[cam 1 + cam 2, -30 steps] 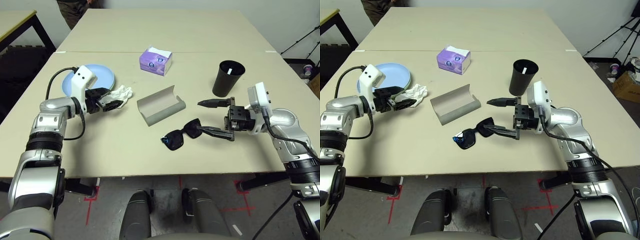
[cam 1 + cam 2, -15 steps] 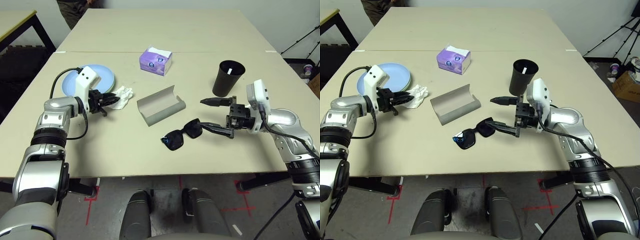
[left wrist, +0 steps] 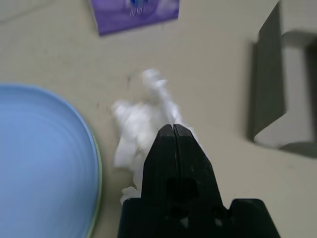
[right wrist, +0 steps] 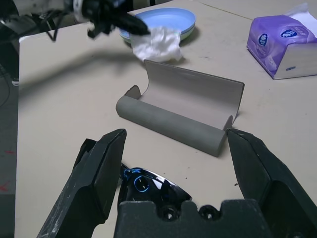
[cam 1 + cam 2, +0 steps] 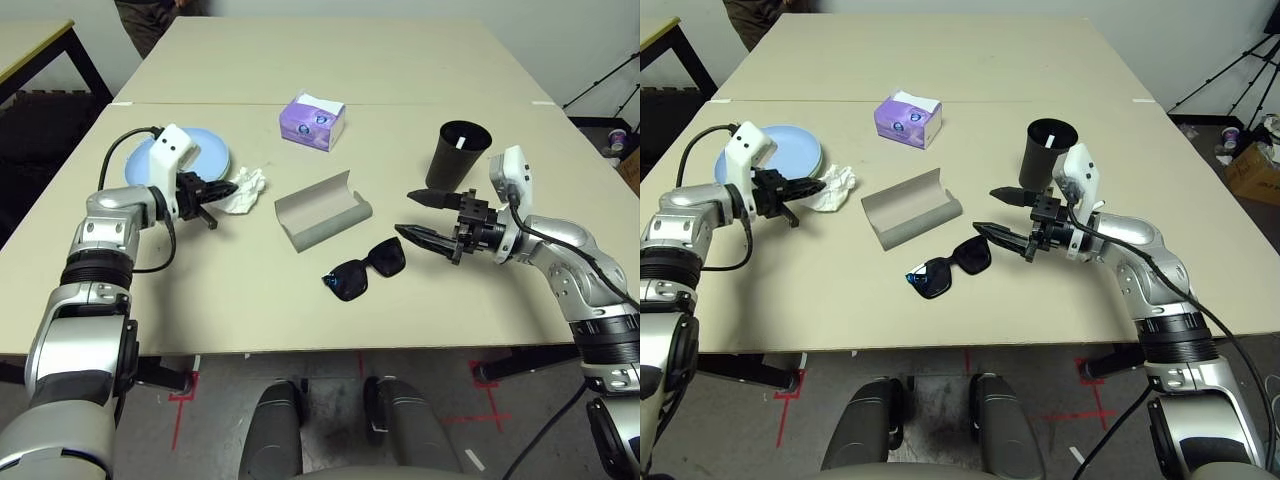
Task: Organize and tidy the items on the table.
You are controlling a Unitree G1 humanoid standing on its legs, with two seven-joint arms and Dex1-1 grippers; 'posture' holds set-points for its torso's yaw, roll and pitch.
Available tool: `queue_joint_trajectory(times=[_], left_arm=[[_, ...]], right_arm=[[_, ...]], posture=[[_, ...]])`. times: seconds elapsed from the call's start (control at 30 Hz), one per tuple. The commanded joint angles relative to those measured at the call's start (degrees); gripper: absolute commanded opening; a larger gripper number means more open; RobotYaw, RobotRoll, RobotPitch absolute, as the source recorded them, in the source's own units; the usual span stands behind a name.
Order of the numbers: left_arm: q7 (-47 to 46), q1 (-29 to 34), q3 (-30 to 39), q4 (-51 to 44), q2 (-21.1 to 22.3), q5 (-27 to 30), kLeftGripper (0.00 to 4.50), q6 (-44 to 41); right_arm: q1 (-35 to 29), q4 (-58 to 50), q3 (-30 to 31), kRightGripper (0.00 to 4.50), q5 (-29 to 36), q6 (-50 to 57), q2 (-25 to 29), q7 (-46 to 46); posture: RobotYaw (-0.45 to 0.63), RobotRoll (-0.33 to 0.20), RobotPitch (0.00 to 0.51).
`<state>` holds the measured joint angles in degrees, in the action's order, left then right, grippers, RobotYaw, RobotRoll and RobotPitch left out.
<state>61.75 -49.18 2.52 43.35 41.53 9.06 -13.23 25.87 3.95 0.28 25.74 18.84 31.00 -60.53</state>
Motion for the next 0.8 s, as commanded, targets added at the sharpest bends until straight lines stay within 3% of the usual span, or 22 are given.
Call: queue_joint_trajectory(times=[0.03,0.17,0.47,0.77,0.8], left_arm=[[1.7,-0.5,2.3,-6.3,2.0,3.1,0.03,-5.6],[-2.4,-3.7,5.5,-5.2,2.7,4.3,0.03,-7.4],[-18.7,-13.9,7.7,11.4,2.1,-0.7,0.03,5.5],[-22.3,-14.6,5.6,19.3,0.8,-4.7,0.03,10.2],[-22.6,-14.2,5.0,19.6,0.9,-5.4,0.40,10.3]], right_arm=[[-0.4,-0.8,-0.7,4.50,-0.1,-1.1,0.5,-0.5],[-0.2,-0.3,-0.4,4.50,-0.1,-1.4,0.2,-0.6],[0.3,-0.1,-0.2,4.50,-0.1,-1.8,-0.2,-0.7],[-0.3,-1.3,-0.5,4.50,0.0,-1.7,0.2,-0.5],[-0.3,-1.3,-0.6,4.50,0.1,-1.6,0.2,-0.4]], posture=[[0.01,0.000,0.138],[0.01,0.000,0.138],[0.01,0.000,0.136],[-0.01,0.000,0.133],[-0.01,0.000,0.132]])
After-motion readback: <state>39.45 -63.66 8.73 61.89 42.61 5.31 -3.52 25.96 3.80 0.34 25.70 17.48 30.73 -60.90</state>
